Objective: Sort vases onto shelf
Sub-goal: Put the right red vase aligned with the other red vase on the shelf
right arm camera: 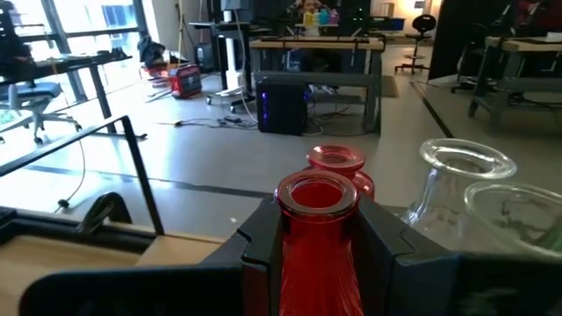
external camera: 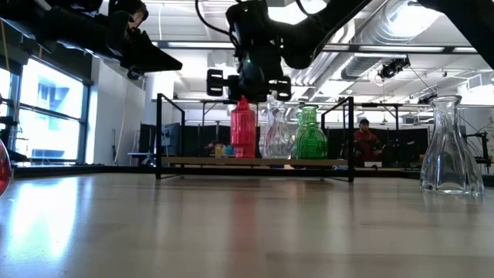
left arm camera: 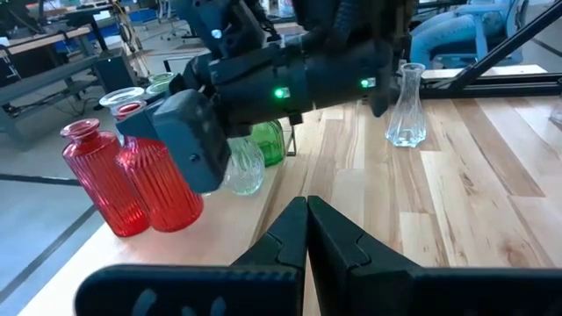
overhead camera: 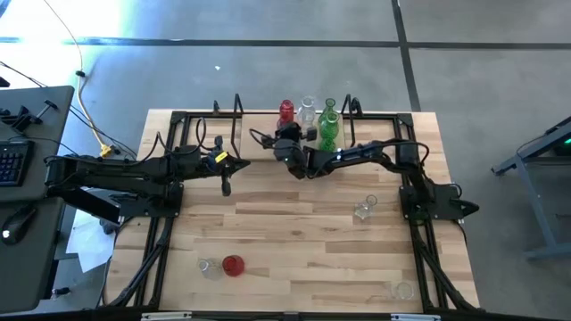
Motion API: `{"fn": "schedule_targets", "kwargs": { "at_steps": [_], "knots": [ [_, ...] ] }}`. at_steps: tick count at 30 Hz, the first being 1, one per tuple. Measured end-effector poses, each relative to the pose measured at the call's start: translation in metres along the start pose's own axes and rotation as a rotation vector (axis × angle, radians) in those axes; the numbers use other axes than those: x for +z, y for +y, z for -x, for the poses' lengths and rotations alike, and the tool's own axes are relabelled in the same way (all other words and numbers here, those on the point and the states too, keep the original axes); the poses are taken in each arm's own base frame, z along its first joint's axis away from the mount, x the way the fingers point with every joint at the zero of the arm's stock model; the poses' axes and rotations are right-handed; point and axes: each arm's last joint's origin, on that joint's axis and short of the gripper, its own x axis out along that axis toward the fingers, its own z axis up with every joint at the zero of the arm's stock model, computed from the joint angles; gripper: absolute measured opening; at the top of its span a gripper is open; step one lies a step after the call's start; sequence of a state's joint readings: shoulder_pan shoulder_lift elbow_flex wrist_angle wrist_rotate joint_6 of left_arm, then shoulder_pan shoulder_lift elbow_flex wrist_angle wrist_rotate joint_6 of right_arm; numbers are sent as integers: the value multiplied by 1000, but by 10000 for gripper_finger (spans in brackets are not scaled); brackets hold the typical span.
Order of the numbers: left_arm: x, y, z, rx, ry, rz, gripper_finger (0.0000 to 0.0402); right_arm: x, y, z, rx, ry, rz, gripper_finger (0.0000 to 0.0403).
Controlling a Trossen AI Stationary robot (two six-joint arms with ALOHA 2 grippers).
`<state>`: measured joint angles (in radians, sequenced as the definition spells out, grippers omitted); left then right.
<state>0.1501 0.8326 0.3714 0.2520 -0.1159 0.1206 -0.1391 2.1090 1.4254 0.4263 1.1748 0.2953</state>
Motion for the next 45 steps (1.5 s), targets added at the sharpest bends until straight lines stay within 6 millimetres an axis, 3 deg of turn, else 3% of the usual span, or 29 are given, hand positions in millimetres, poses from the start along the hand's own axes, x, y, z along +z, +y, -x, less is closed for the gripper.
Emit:
{"fn": "schedule_targets", "kwargs": {
  "at_steps": [14,45],
  "knots": [
    [0,0,0,0,1,-7,0,-17,0,-14,-10,2,15,67],
    [0,0,0,0,1,-6,0,-5,5,-15,6,-57,72,67]
  ]
}}
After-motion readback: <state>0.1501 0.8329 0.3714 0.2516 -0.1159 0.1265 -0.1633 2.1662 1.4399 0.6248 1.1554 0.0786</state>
